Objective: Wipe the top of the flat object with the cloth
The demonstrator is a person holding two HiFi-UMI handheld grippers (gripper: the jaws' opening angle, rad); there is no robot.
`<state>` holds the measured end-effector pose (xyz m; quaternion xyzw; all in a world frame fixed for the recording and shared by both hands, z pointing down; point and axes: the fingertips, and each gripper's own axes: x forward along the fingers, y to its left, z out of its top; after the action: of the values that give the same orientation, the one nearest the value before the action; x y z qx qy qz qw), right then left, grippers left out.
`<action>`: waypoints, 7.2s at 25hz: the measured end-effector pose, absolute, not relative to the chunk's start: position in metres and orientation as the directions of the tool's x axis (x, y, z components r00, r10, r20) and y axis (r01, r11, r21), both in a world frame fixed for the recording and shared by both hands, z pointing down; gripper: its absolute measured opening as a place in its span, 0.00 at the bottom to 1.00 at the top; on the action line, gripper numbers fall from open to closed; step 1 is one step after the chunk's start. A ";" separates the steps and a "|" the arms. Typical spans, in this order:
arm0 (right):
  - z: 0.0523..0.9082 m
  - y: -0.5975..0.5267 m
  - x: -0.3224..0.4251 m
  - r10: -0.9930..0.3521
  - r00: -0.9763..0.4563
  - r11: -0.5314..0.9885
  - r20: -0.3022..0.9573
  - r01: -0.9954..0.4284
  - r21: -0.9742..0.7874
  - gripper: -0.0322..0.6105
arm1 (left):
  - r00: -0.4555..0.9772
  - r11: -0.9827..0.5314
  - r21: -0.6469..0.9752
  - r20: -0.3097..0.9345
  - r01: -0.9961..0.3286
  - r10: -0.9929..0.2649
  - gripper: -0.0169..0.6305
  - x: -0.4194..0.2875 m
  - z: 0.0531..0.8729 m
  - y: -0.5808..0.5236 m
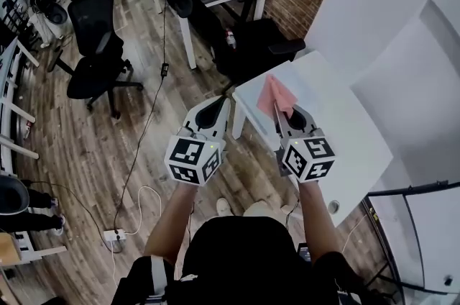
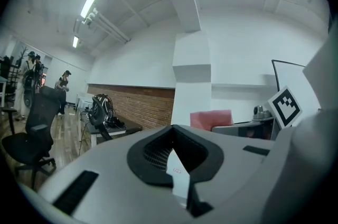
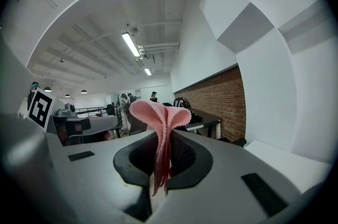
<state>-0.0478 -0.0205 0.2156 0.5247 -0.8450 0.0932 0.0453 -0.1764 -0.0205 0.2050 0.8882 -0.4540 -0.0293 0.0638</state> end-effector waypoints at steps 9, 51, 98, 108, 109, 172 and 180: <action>0.236 -0.056 -0.005 -0.874 -0.433 0.416 0.218 -0.901 -0.122 0.12 | 0.593 -0.578 0.168 0.054 -0.799 -0.804 0.04 -0.135 0.233 -0.059; 0.477 -0.197 0.114 -0.668 -0.512 0.410 0.540 -0.859 -0.307 0.12 | 0.600 -0.625 0.110 0.449 -0.773 -0.662 0.10 0.021 0.498 -0.165; 0.558 -0.260 0.195 -0.613 -0.275 0.441 0.740 -0.897 0.032 0.12 | 0.562 -0.645 0.005 0.496 -0.764 -0.662 0.42 0.033 0.572 -0.157; 0.560 -0.290 0.244 -0.629 -0.129 0.432 0.766 -0.878 0.207 0.12 | 0.558 -0.643 0.005 0.502 -0.766 -0.661 0.42 0.033 0.572 -0.157; 0.560 -0.290 0.244 -0.632 -0.127 0.429 0.765 -0.879 0.209 0.12 | 0.558 -0.643 0.004 0.501 -0.766 -0.662 0.42 0.033 0.572 -0.157; 0.563 -0.275 0.201 -0.579 -0.178 0.535 0.795 -0.819 0.207 0.12 | 0.569 -0.654 -0.006 0.489 -0.756 -0.661 0.42 0.028 0.572 -0.158; 0.564 -0.277 0.213 -0.580 -0.162 0.511 0.798 -0.836 0.201 0.12 | 0.567 -0.657 -0.012 0.494 -0.754 -0.660 0.42 0.028 0.572 -0.158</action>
<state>0.2132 -0.2766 0.5639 0.4729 -0.7486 0.1445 0.4417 0.0283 -0.1584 0.5716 0.8794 -0.4019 0.2346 0.1007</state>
